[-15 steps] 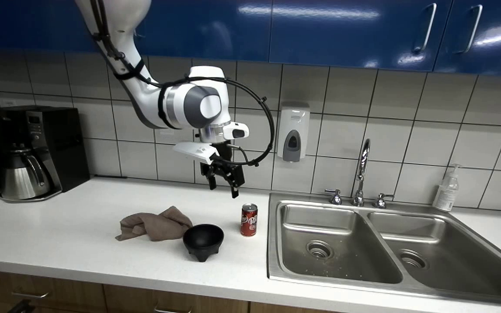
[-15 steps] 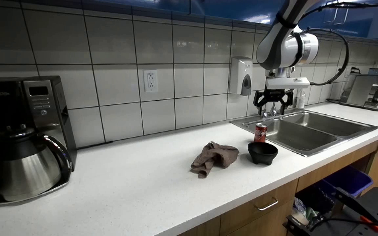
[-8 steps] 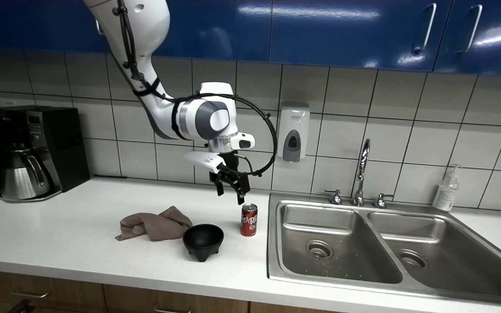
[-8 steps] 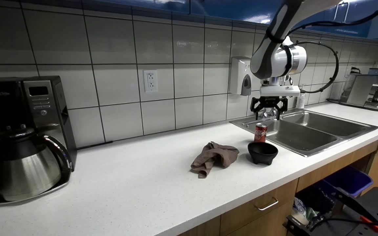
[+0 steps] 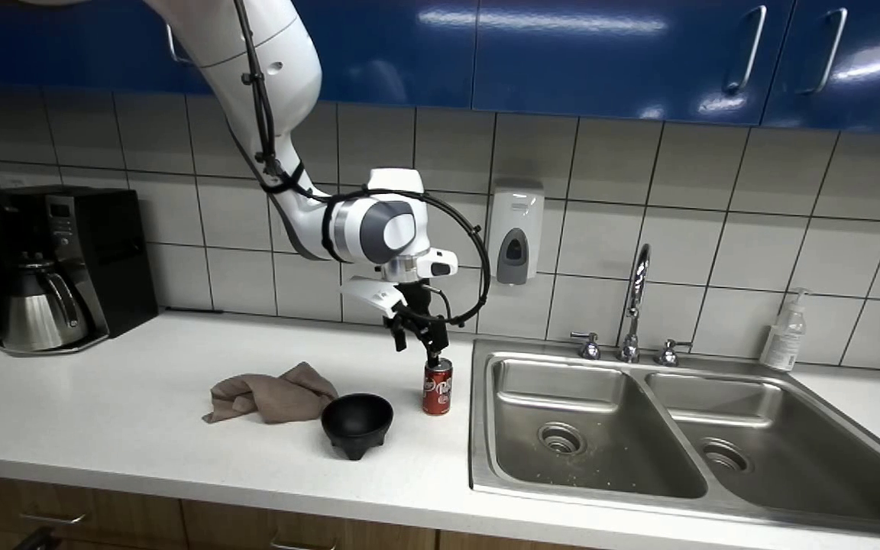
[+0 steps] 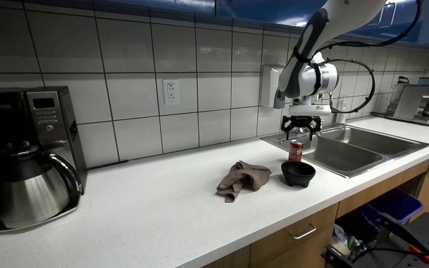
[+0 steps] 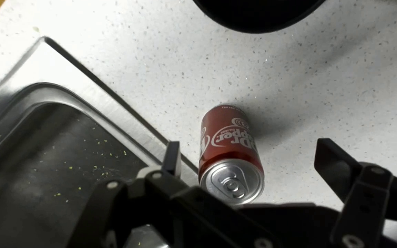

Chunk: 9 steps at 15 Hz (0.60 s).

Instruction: Put the red can in the black bowl.

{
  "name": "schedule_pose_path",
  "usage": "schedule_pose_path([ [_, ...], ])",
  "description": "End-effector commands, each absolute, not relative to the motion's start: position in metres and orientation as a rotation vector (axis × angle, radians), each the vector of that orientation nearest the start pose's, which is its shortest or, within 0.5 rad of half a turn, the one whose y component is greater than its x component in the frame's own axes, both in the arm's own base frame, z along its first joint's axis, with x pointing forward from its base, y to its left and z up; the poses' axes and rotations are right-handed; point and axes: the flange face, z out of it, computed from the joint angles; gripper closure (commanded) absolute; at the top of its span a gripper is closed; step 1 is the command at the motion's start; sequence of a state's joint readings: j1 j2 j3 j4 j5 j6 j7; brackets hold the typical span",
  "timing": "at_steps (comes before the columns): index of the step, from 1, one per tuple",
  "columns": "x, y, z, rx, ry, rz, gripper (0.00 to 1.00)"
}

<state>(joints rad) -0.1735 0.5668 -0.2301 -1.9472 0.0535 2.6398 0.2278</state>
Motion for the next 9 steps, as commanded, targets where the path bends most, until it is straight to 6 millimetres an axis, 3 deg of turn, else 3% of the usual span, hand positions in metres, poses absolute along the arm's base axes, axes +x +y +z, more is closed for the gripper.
schedule_pose_path([
  [1,0.603,-0.258,0.195,-3.059,1.088,-0.198,0.0],
  [9,0.623,-0.276,0.16,-3.041,1.183,-0.142,0.0],
])
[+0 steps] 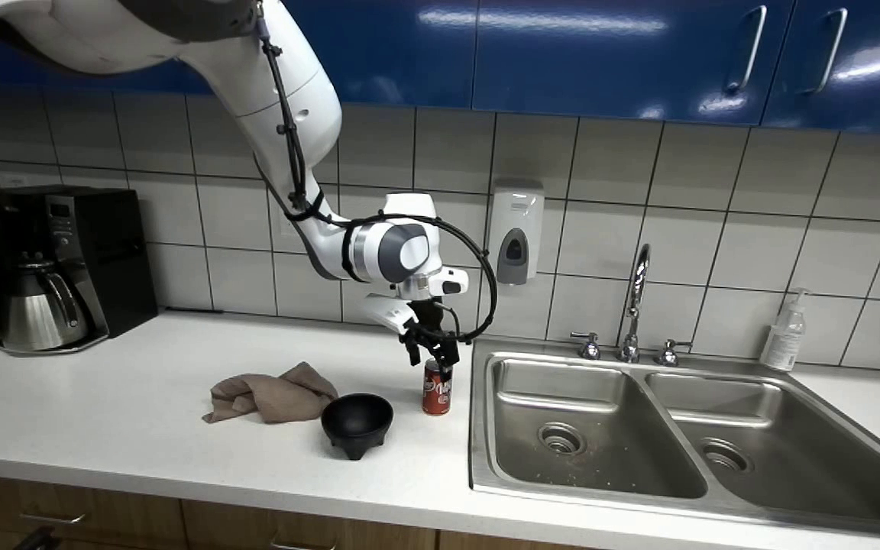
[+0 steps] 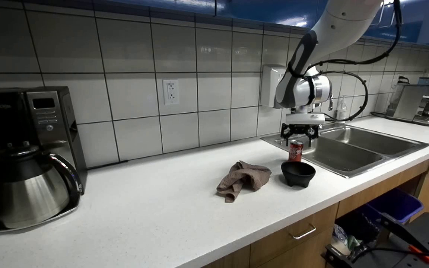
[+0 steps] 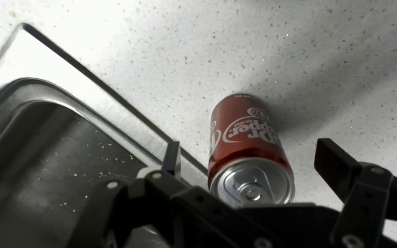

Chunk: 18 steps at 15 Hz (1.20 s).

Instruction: Put the red can in the black bowl.

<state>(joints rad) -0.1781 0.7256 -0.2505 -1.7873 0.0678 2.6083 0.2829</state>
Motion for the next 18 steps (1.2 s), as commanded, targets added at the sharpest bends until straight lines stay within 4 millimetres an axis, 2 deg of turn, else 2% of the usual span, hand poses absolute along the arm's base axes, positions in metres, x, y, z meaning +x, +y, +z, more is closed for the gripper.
schedule_pose_path([
  [1,0.626,-0.278,0.157,-3.037,1.194,-0.136,0.0],
  [11,0.638,-0.292,0.136,-3.023,1.25,-0.078,0.0],
  [12,0.639,-0.293,0.135,-3.023,1.252,-0.077,0.25],
  [13,0.639,-0.293,0.133,-3.024,1.254,-0.074,0.26],
  [16,0.64,-0.295,0.132,-3.025,1.257,-0.072,0.51],
  [18,0.64,-0.296,0.134,-3.023,1.26,-0.076,0.6],
])
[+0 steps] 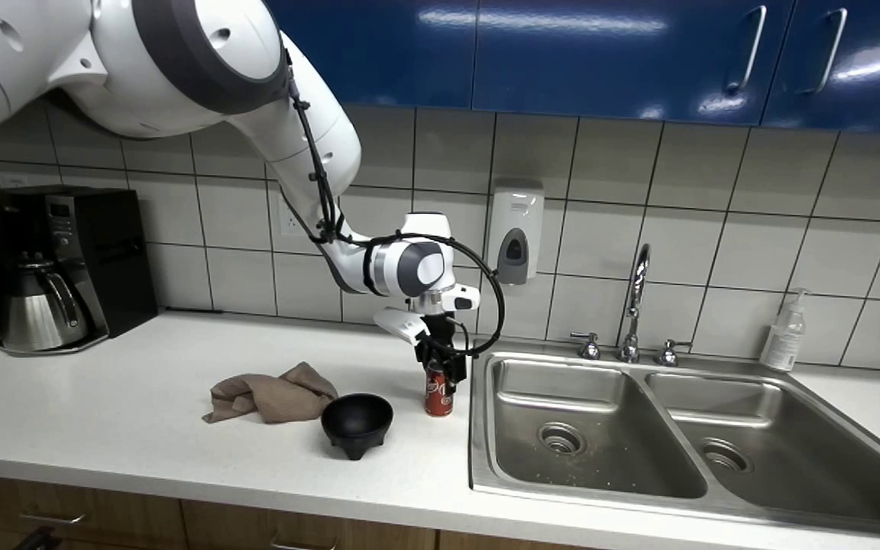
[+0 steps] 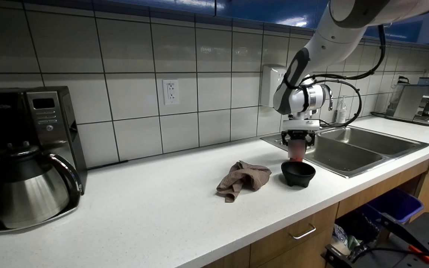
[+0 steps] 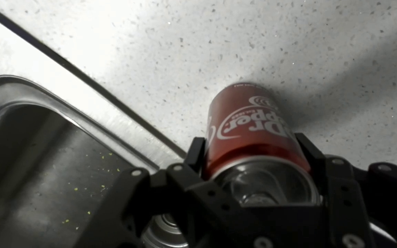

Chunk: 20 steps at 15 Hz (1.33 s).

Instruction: Put the red can in the black bowl.

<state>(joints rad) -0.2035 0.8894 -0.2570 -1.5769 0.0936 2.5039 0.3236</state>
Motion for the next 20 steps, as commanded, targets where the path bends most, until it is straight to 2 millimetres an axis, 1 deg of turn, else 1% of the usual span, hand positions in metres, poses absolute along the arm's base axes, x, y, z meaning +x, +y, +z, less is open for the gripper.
schedule_pose_path([
  [1,0.64,-0.296,0.135,-3.024,1.258,-0.078,0.6],
  [7,0.631,-0.29,0.154,-3.028,1.21,-0.132,0.6],
  [11,0.623,-0.287,0.172,-3.024,1.189,-0.183,0.6],
  [16,0.605,-0.279,0.201,-3.024,1.131,-0.258,0.6],
  [20,0.587,-0.265,0.223,-3.021,1.056,-0.327,0.6],
])
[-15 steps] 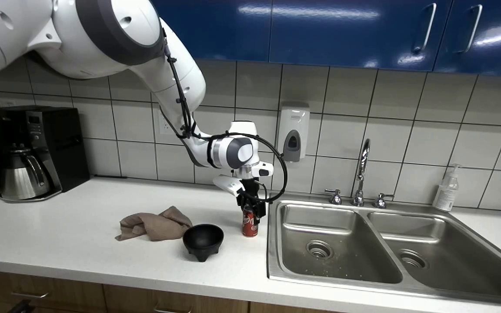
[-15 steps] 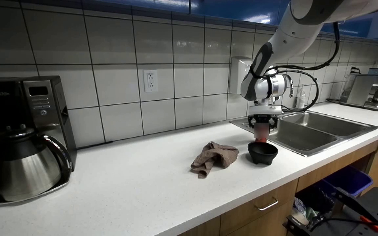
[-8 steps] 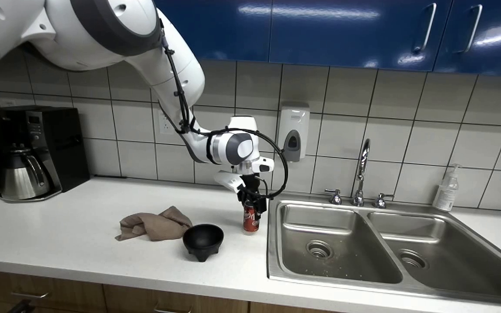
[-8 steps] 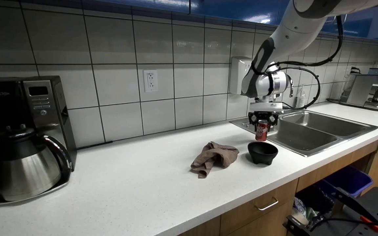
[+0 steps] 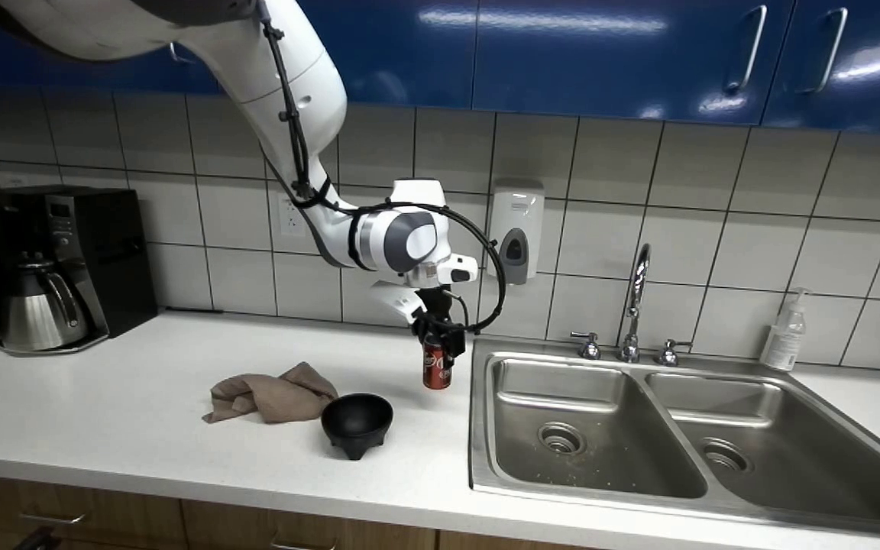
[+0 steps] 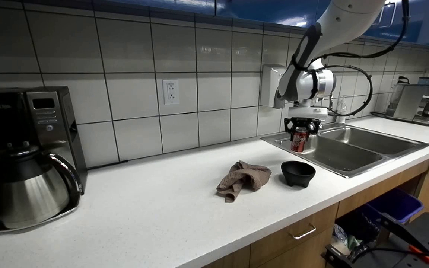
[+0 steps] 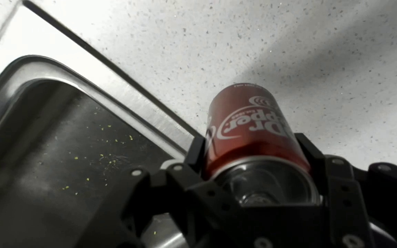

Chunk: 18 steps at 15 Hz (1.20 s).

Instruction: Put the red can in the black bowl.

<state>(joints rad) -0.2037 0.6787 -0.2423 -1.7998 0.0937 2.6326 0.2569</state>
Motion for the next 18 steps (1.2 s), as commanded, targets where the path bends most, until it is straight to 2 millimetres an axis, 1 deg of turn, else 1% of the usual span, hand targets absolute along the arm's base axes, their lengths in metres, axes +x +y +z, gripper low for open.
schedule_pose_path([
  [1,0.582,-0.26,0.228,-3.021,1.027,-0.338,0.6],
  [6,0.557,-0.233,0.248,-3.023,0.897,-0.364,0.6],
  [9,0.542,-0.218,0.254,-3.012,0.826,-0.343,0.6],
  [13,0.523,-0.202,0.257,-3.001,0.734,-0.305,0.6],
  [18,0.501,-0.188,0.251,-3.002,0.639,-0.259,0.6],
])
